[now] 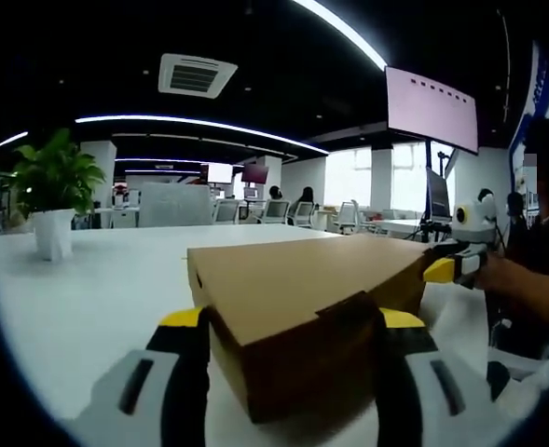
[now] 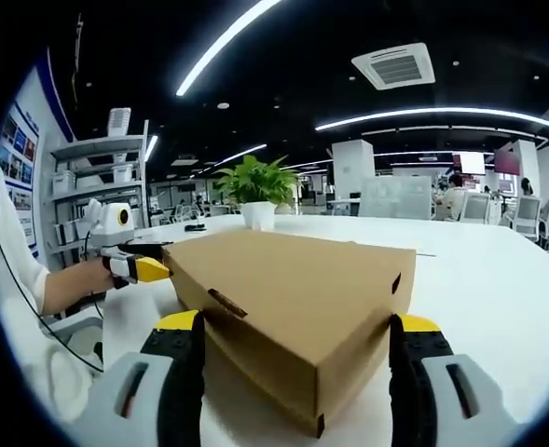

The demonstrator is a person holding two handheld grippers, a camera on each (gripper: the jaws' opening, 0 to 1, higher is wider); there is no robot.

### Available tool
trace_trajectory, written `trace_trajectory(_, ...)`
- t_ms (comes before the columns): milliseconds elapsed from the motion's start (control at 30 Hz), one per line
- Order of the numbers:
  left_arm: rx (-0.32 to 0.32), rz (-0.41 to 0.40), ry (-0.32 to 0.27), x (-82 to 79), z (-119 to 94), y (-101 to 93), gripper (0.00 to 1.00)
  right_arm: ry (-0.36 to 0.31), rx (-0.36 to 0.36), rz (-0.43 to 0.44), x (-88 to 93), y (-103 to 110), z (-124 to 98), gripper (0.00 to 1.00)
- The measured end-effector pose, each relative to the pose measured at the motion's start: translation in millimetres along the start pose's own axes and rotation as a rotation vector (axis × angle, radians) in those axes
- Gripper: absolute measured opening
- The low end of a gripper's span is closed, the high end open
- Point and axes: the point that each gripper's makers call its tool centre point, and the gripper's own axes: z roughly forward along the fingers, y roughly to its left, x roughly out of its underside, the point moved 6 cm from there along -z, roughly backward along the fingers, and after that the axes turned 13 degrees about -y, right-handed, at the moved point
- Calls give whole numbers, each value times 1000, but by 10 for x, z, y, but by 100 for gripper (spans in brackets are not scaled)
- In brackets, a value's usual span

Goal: Operate the shoe box by opening the lid, removing the specified soft item, and placing it in the target area until the item is outside and the box remains undamaged.

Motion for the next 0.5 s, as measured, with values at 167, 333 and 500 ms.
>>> trace_trajectory(167, 2, 0, -1, -1, -29, -13, 73, -4, 1, -1, 0, 35, -29, 83)
trace_trajectory(333, 3, 0, 1, -6, -43, -34, 73, -13, 2, -1, 1, 47, -48, 83)
trace_trajectory(500, -17, 1, -24, 11, -91, -90, 72, -22, -16, 8, 6, 20, -56, 83)
